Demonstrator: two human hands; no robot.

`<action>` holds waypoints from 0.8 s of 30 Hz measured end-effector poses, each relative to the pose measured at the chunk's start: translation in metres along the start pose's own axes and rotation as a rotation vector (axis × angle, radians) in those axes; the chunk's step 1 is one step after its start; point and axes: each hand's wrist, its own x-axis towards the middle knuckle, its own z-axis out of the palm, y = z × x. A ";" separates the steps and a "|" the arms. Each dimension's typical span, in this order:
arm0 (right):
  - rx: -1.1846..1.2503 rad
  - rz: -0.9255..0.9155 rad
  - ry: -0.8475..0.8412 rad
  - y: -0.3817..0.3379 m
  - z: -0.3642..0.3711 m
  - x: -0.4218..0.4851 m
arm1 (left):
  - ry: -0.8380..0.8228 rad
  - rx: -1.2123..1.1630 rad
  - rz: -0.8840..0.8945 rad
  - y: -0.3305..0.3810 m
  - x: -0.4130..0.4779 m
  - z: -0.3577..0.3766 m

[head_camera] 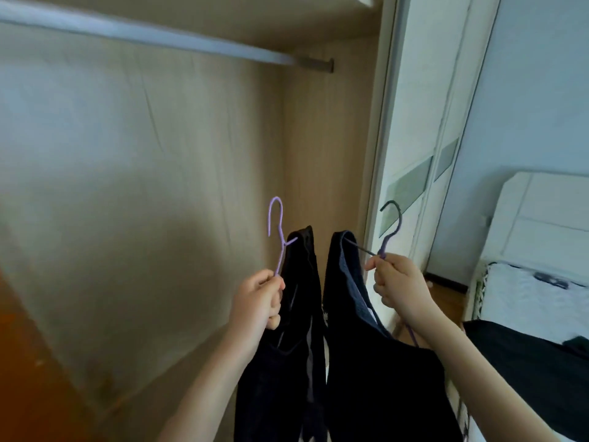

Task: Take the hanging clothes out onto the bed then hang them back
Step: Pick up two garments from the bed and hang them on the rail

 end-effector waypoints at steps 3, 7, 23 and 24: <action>-0.017 -0.094 -0.073 -0.014 -0.006 0.085 | 0.049 -0.029 0.060 0.016 0.069 0.023; -0.041 -0.202 -0.166 -0.041 -0.007 0.195 | 0.137 -0.041 0.107 0.042 0.149 0.049; 0.024 -0.186 -0.238 -0.236 0.093 0.460 | 0.330 0.017 0.240 0.146 0.329 0.062; 0.003 -0.166 -0.231 -0.245 0.098 0.471 | 0.327 0.016 0.245 0.148 0.336 0.059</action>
